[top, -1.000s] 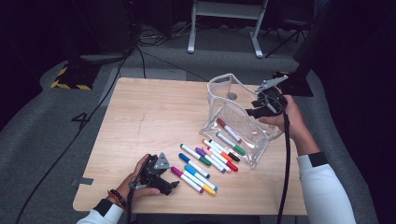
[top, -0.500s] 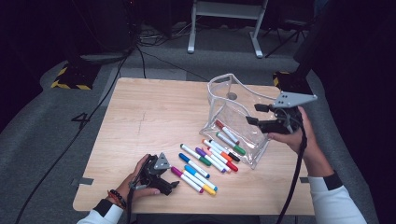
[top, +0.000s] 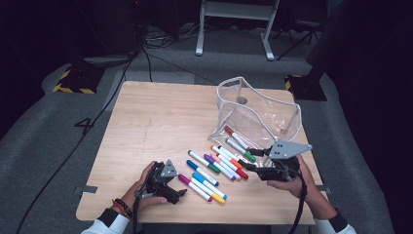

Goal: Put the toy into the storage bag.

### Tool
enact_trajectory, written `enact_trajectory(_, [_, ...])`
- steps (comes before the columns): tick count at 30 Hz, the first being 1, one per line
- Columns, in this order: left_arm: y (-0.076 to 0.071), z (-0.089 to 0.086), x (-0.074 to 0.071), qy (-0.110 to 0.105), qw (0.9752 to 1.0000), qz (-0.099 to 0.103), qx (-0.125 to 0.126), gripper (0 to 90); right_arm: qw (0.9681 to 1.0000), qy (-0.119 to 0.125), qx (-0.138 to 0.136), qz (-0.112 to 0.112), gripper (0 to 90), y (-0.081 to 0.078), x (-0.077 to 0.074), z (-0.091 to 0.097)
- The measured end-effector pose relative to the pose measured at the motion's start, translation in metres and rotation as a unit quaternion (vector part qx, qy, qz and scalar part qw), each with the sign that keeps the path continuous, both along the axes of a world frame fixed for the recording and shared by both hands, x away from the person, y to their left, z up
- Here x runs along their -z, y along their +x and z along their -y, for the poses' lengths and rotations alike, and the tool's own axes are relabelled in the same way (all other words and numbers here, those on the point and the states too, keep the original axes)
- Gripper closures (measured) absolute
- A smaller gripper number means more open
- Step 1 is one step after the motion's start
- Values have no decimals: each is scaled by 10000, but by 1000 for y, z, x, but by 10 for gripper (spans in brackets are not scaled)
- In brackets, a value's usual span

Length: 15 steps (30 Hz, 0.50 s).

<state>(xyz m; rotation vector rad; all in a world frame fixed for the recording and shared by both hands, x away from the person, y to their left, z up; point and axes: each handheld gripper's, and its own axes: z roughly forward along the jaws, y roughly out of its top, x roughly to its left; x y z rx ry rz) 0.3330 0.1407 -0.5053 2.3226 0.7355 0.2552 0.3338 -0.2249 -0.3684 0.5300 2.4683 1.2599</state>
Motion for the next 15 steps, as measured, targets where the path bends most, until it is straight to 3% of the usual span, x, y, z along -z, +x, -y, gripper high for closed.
enact_trajectory(3, [0,0,0,-1,10000,5,21,4,9999,-116,1,-124,579,-1,26,-2])
enact_trajectory(9, [0,0,0,1,10000,8,24,5,9966,-737,191,-307,674,10,79,-5])
enact_trajectory(15, [0,0,0,0,10000,7,22,5,9946,-864,321,-468,684,20,100,-2])
